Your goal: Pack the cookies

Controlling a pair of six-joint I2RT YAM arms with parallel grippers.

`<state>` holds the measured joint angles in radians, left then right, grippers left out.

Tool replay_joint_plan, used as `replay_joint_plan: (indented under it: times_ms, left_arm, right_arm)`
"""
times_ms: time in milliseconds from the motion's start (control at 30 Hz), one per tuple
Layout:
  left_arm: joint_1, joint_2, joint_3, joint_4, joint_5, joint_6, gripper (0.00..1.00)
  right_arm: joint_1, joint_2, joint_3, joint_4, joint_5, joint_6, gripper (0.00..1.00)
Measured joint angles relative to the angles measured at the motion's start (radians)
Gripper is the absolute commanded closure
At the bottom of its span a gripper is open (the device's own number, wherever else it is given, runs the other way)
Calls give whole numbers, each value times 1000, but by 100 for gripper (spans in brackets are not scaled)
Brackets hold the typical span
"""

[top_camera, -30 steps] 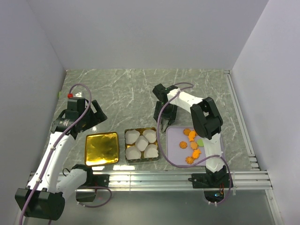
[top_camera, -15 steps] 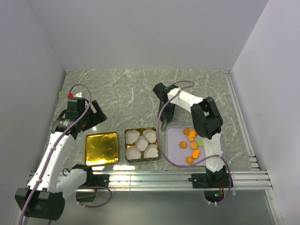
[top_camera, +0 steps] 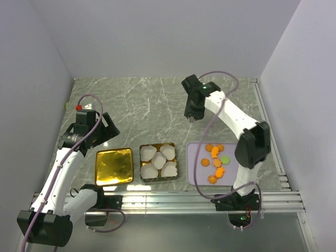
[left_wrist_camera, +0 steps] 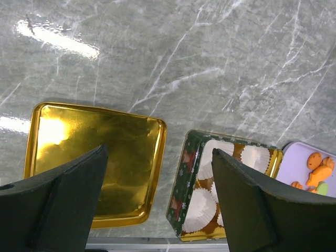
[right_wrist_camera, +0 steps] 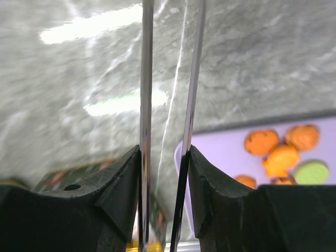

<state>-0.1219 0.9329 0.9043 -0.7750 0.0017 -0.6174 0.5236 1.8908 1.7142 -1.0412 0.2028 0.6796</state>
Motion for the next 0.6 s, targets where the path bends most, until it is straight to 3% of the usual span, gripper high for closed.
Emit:
replay_joint_plan:
  times_ms: [600]
  left_arm:
    - [-1, -1, -2, 8, -25, -4, 14]
  right_arm:
    - [-1, -612, -179, -185, -20, -6, 55]
